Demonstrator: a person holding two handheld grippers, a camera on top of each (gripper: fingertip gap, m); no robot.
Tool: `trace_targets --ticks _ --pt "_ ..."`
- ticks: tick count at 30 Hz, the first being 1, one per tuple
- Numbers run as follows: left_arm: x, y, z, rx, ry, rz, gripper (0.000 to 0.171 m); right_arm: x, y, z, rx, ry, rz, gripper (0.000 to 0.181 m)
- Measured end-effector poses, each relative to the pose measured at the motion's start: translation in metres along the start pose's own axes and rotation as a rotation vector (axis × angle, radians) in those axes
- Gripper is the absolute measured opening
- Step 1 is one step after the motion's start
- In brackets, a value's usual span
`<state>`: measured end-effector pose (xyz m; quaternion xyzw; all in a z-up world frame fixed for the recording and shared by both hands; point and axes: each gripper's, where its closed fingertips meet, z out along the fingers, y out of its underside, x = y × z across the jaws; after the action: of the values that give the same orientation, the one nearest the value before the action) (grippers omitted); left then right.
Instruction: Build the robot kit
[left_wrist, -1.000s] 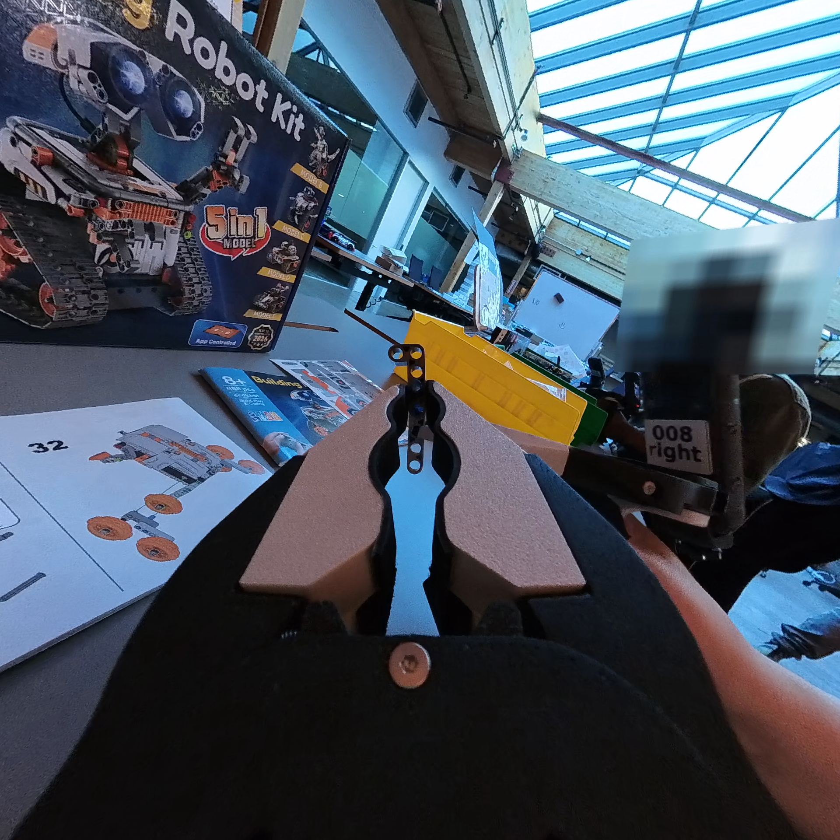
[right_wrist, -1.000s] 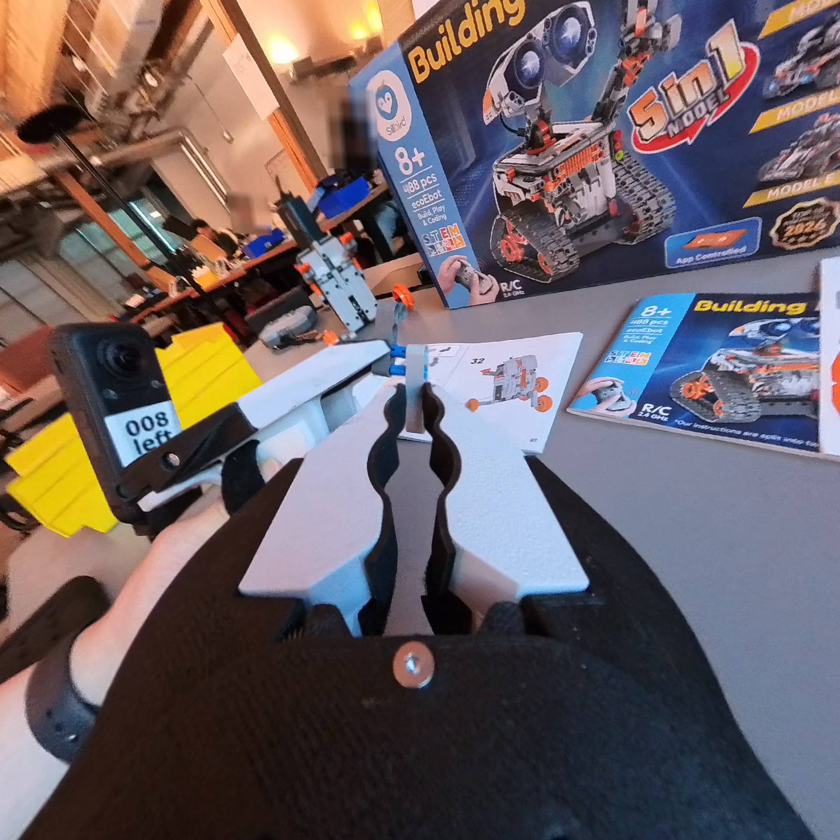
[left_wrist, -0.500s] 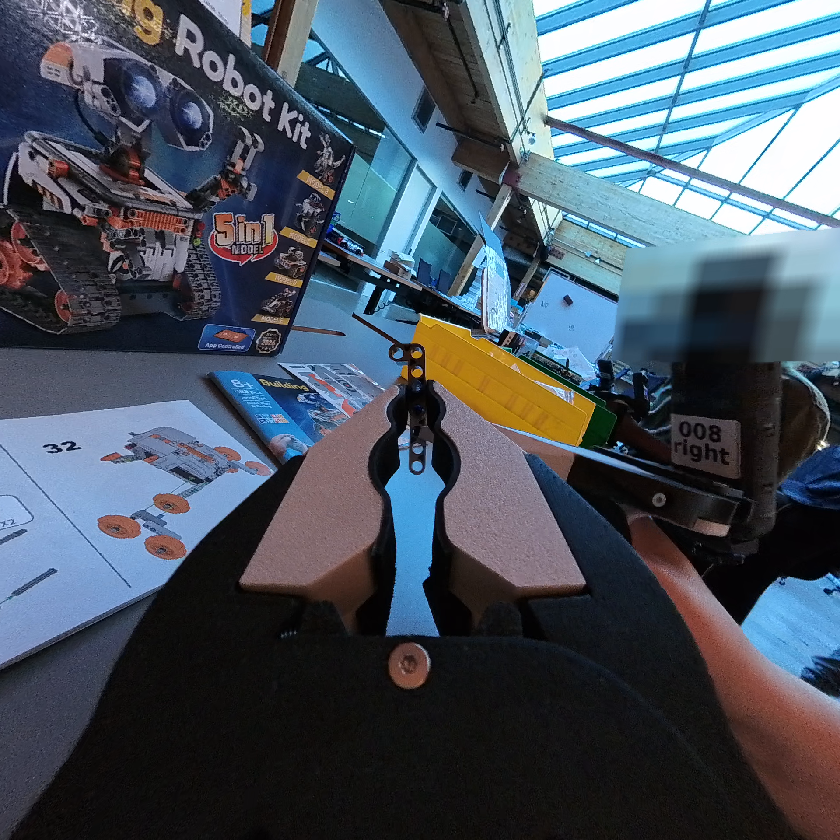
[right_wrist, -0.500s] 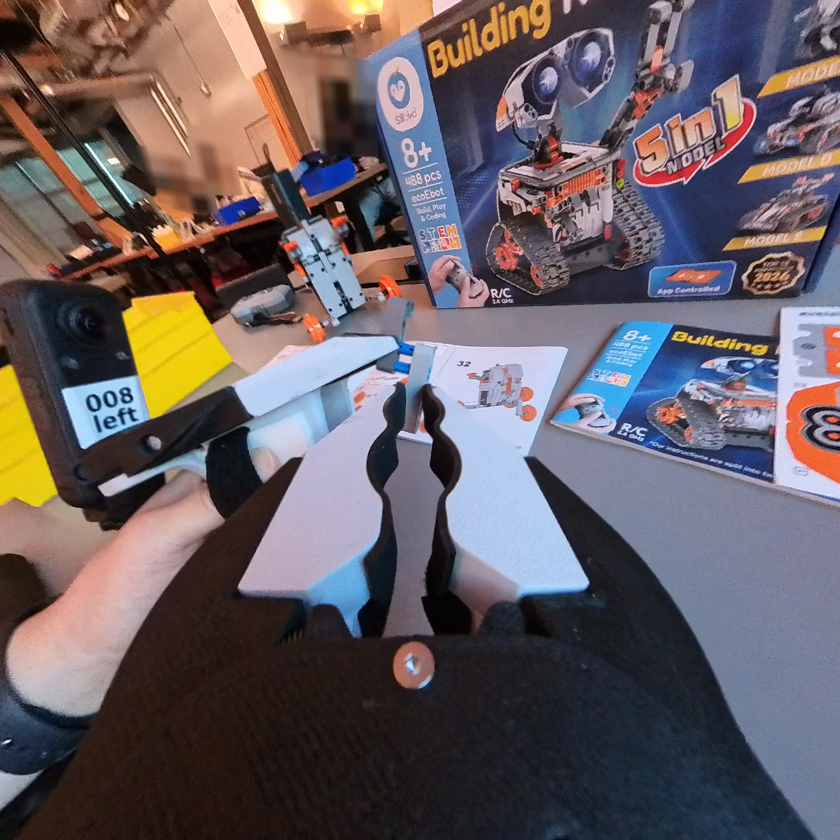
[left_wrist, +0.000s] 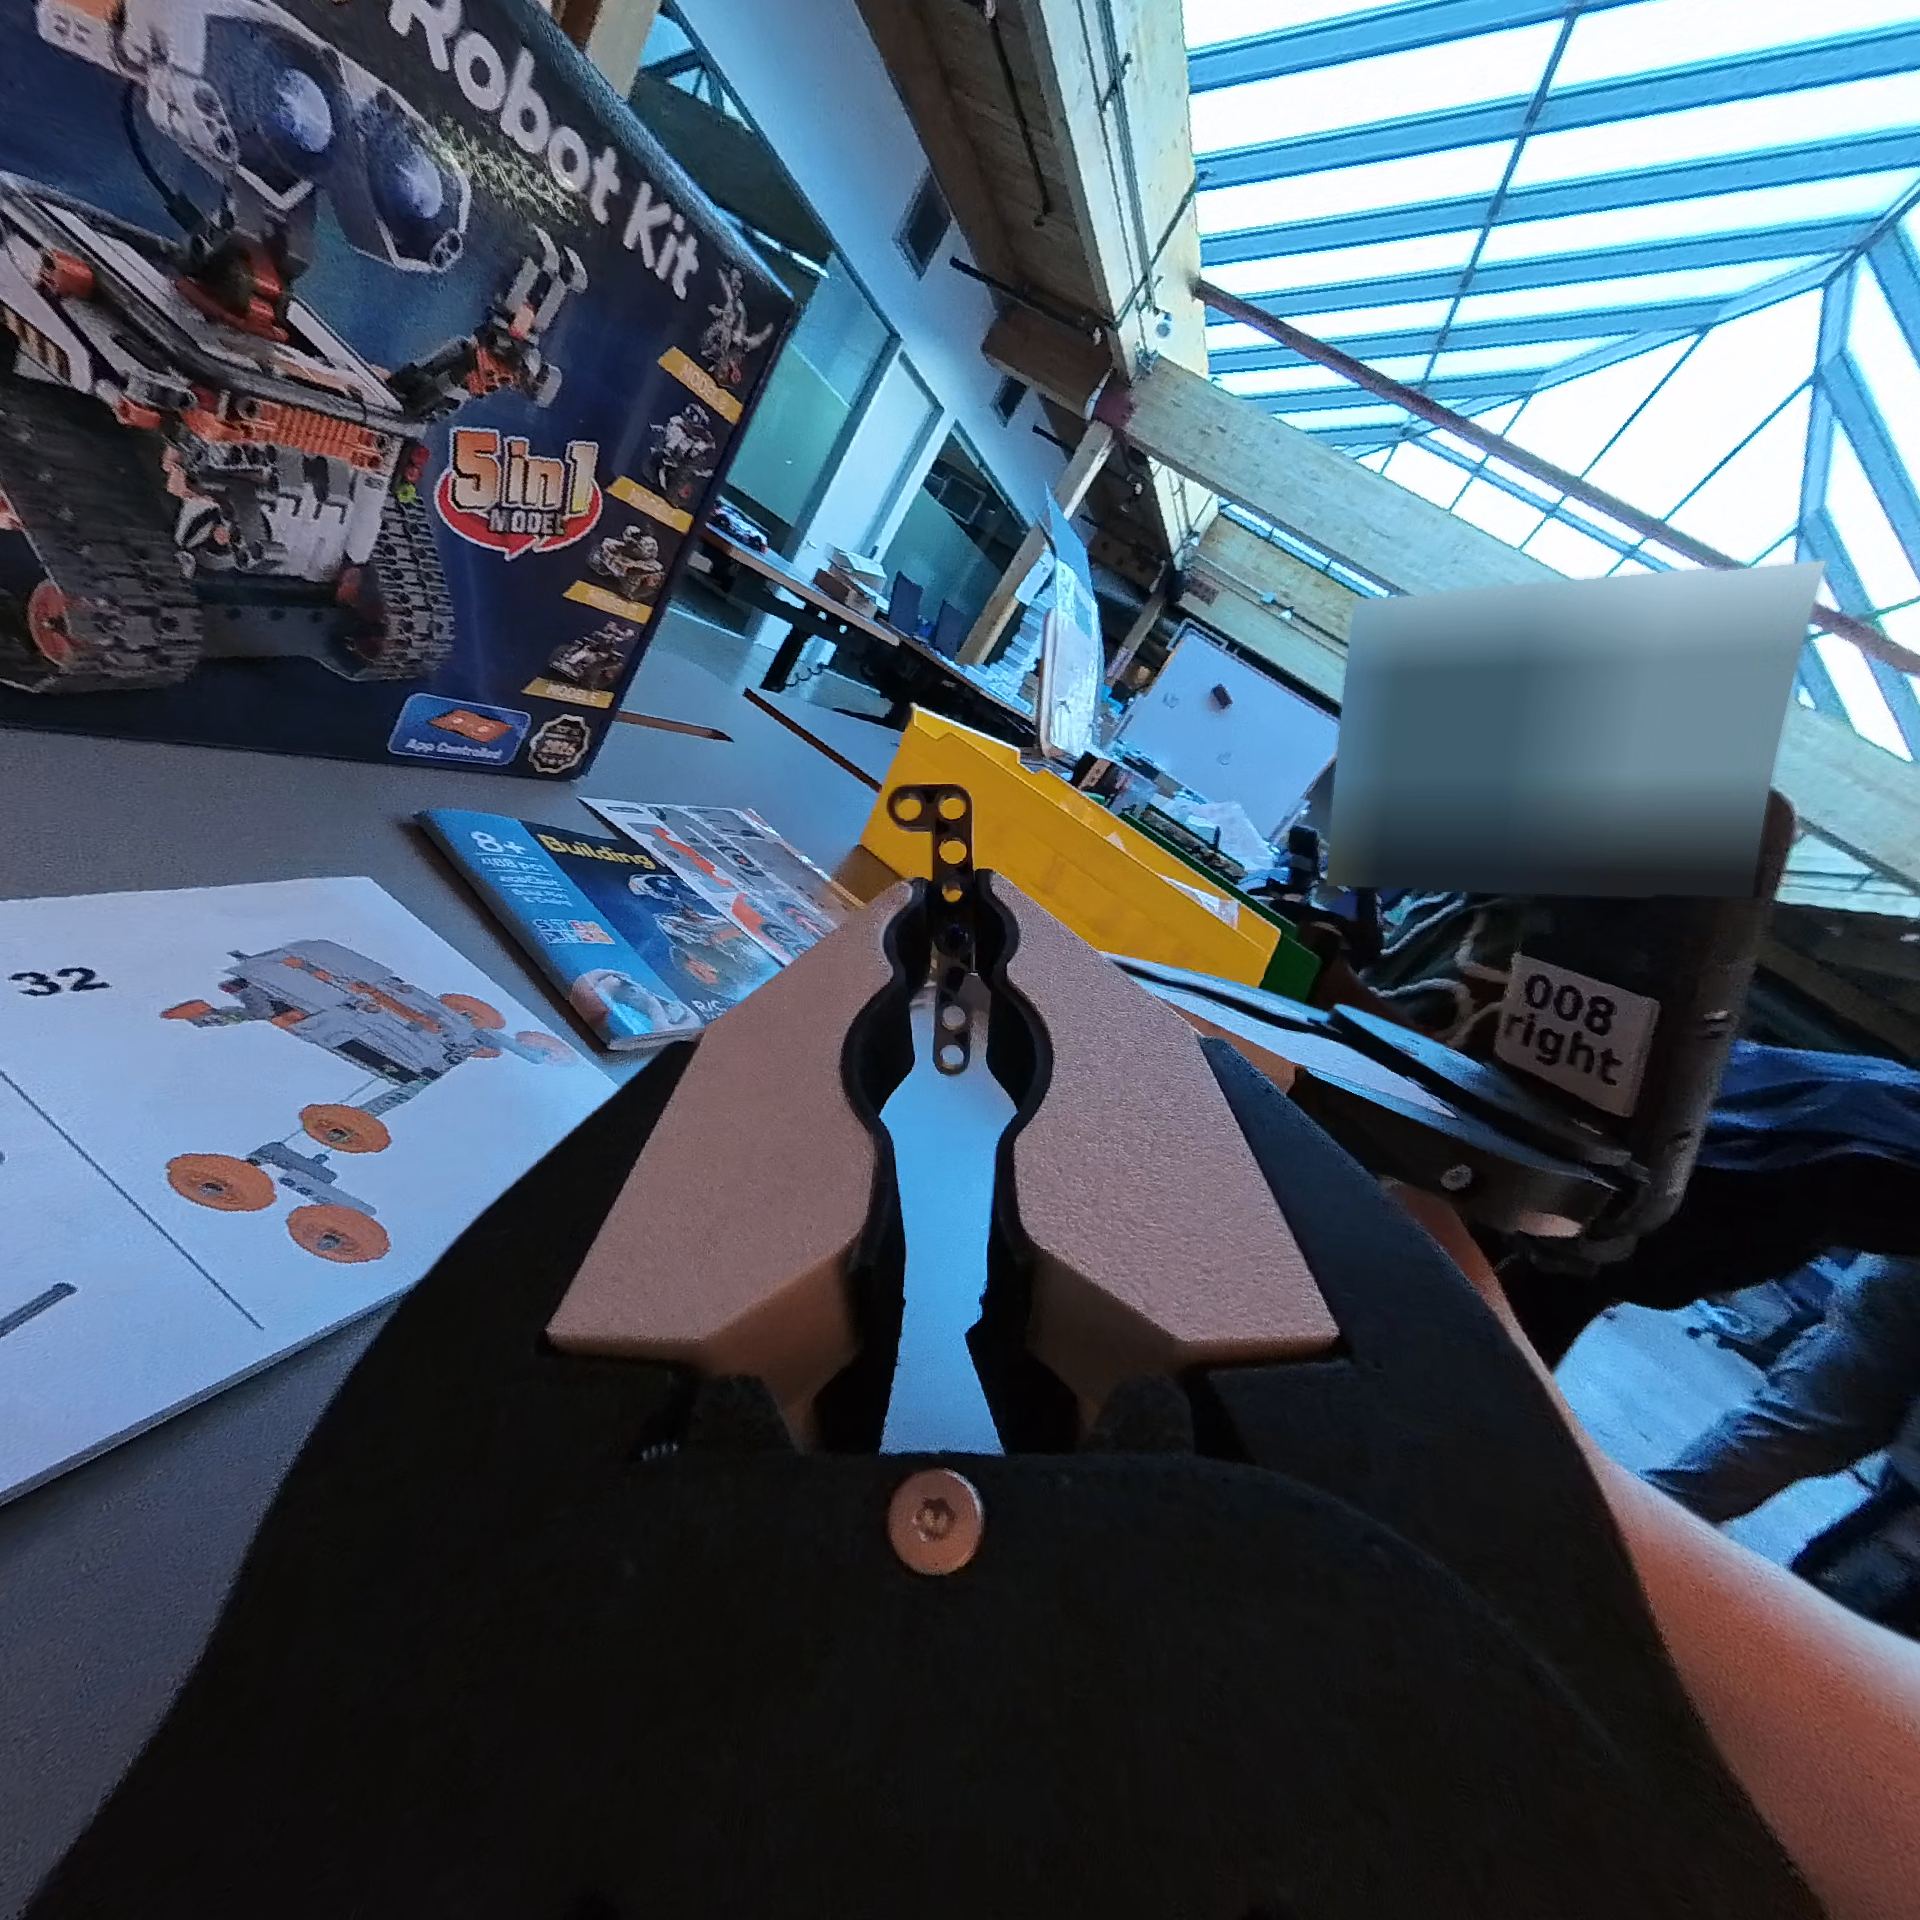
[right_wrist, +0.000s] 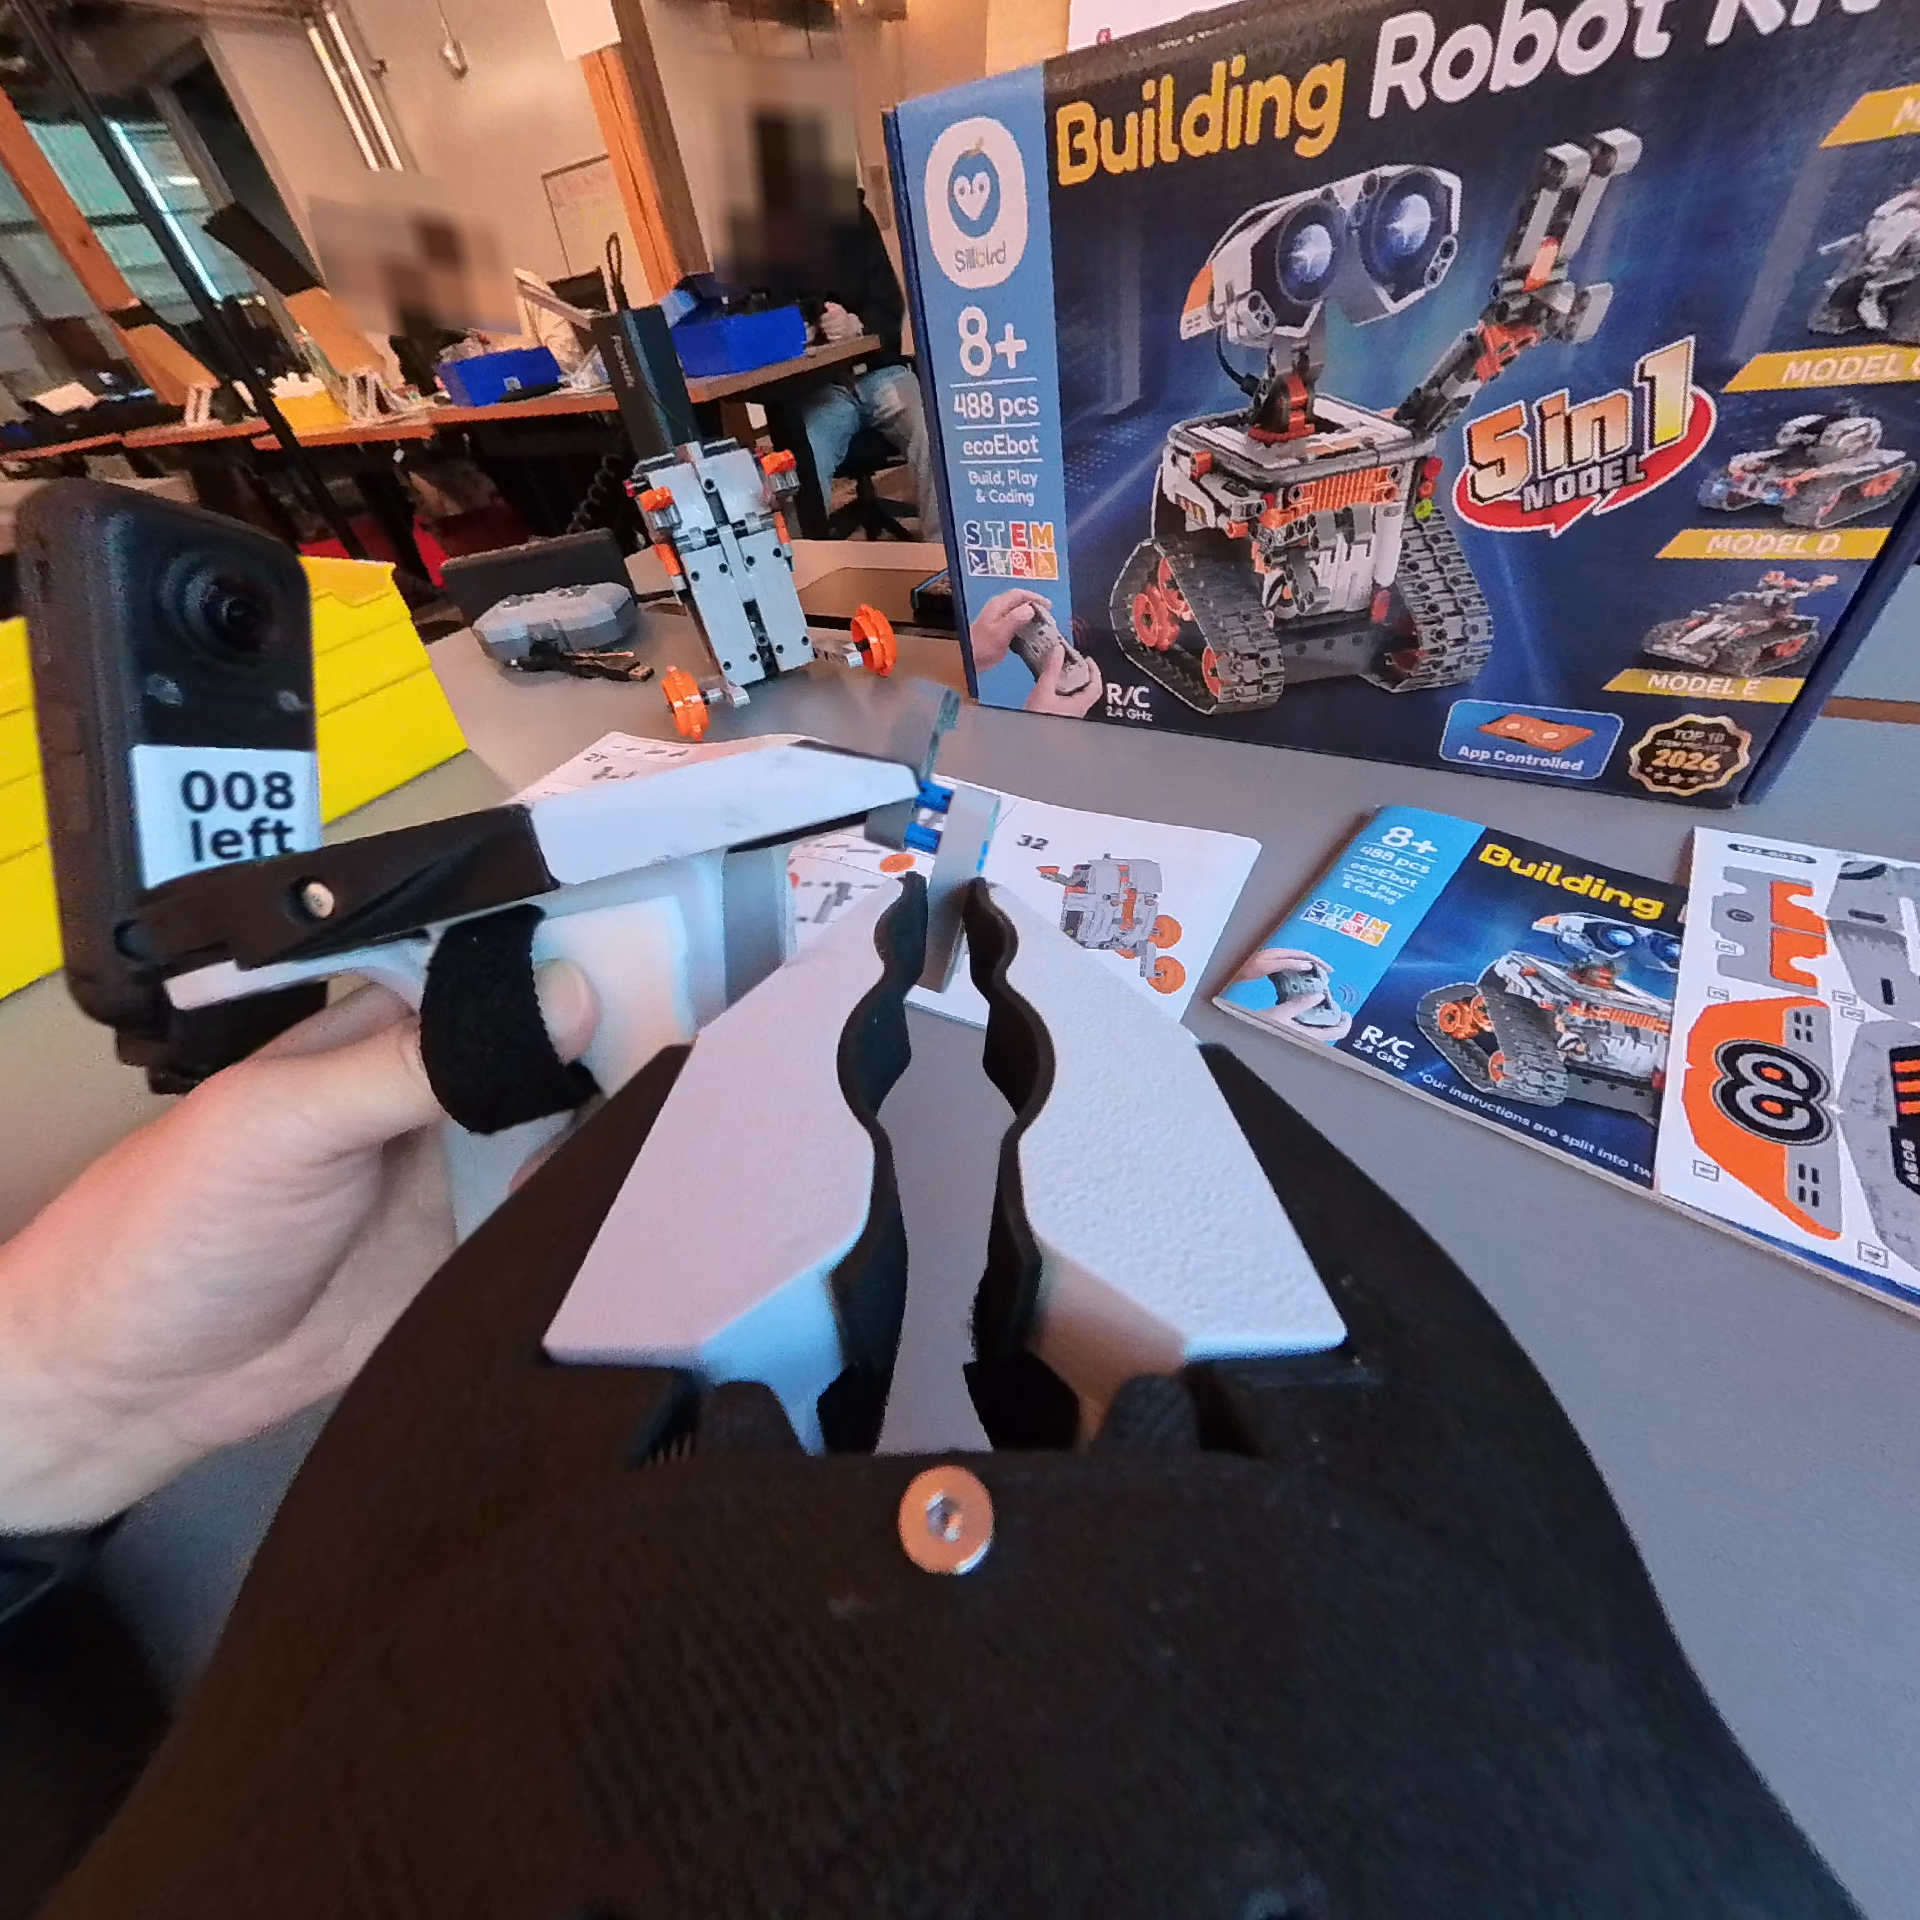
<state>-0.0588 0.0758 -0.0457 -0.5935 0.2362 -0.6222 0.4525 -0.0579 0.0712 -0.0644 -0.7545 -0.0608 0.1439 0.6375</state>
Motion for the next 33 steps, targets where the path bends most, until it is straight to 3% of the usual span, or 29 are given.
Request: trace_targets --ticks 19,33 --pt "0.0056 -0.0031 -0.0004 -0.005 0.101 -0.095 0.004 -0.0021 -0.0065 -0.0038 0.038 -0.078 0.049 0.007" --pt "0.006 -0.001 -0.0023 -0.045 0.085 -0.105 0.004 -0.0019 -0.0034 -0.0061 0.01 -0.084 0.03 0.006"
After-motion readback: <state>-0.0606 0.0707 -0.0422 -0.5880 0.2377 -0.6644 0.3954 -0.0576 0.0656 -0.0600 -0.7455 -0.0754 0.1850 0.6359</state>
